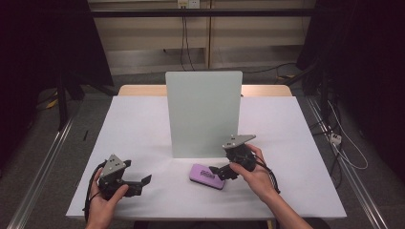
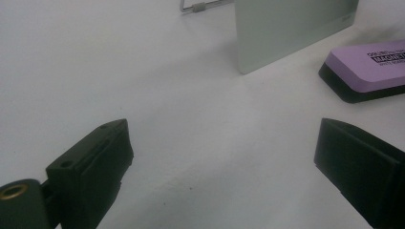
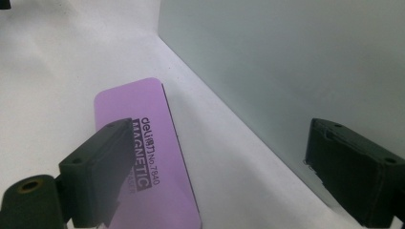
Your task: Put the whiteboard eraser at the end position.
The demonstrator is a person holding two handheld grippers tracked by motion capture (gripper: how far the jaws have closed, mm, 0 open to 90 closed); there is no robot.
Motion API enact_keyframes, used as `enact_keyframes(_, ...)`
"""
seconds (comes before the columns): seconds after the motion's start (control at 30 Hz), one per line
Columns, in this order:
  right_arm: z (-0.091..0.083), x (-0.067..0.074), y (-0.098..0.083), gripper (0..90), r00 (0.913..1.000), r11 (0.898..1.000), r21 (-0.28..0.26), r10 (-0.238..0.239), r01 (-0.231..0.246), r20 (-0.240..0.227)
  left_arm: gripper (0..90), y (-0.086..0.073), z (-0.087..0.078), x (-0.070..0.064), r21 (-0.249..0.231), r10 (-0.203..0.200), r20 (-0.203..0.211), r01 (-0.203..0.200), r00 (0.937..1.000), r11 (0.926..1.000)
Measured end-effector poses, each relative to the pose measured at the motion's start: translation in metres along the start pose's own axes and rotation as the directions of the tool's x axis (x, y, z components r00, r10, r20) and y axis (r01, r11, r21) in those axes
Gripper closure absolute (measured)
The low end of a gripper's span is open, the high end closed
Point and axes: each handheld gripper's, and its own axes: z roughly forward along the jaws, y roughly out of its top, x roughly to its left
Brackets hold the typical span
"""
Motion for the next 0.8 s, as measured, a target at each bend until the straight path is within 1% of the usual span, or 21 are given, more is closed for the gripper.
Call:
enact_keyframes(0.07, -0.002, 0.0, -0.001, 9.8, 0.9999, 1.0, -0.021, 0.006, -0.006, 0.015, 5.6, 0.0, 0.0, 0.0, 0.002, 0.0, 0.001, 0.0, 1.0, 1.0)
enact_keyframes(0.1, -0.003, 0.0, -0.003, 8.9, 0.9994, 0.999, -0.041, 0.012, -0.011, 0.033, 5.6, 0.0, 0.0, 0.0, 0.002, 0.001, 0.001, -0.001, 1.0, 1.0)
enact_keyframes(0.2, -0.005, 0.001, -0.007, 8.5, 0.9972, 0.997, -0.07, 0.032, -0.027, 0.068, 5.6, 0.0, 0.0, 0.001, -0.003, -0.002, 0.001, 0.002, 1.0, 1.0)
enact_keyframes(0.47, -0.014, -0.003, -0.019, 8.1, 0.9919, 0.991, -0.119, 0.07, -0.057, 0.106, 5.6, 0.0, -0.002, 0.001, -0.012, -0.006, -0.006, 0.006, 1.0, 0.9999)
enact_keyframes(0.8, -0.034, -0.011, -0.035, 8.3, 0.9828, 0.98, -0.174, 0.122, -0.098, 0.138, 5.6, 0.0, -0.001, 0.0, -0.004, -0.011, -0.008, 0.011, 0.9999, 0.9999)
